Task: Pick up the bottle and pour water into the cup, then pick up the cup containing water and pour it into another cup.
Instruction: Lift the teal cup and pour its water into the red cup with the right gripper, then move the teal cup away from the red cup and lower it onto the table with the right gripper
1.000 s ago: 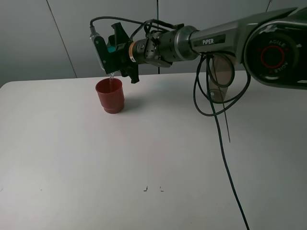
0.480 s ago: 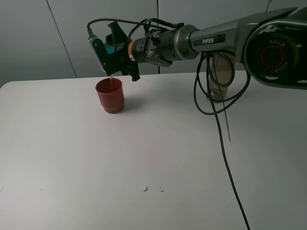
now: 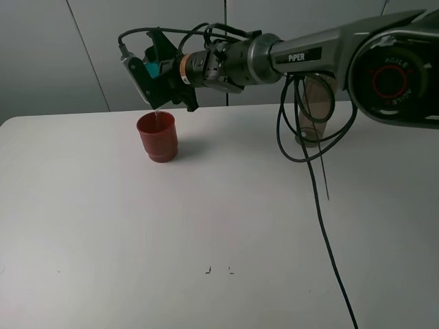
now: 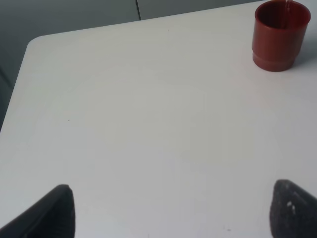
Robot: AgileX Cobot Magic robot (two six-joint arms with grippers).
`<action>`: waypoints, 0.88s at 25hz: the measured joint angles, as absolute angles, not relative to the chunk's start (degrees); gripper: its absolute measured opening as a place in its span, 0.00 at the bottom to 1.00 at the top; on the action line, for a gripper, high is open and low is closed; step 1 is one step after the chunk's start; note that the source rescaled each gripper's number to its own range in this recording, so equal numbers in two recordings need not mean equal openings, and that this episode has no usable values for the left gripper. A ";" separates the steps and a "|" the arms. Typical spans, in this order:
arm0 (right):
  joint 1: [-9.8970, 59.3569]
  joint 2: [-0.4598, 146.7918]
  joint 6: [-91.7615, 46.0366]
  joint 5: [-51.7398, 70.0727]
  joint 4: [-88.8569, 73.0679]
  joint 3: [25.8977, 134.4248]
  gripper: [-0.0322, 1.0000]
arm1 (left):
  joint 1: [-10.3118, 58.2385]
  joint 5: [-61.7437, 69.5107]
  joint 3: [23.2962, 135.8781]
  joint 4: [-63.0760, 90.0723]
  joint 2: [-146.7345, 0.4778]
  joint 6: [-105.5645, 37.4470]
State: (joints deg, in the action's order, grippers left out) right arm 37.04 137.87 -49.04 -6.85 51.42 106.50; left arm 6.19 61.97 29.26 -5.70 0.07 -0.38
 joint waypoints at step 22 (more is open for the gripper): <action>37.04 137.87 -54.37 -7.06 51.42 106.50 0.10 | 6.19 61.97 29.26 -5.70 0.07 -0.38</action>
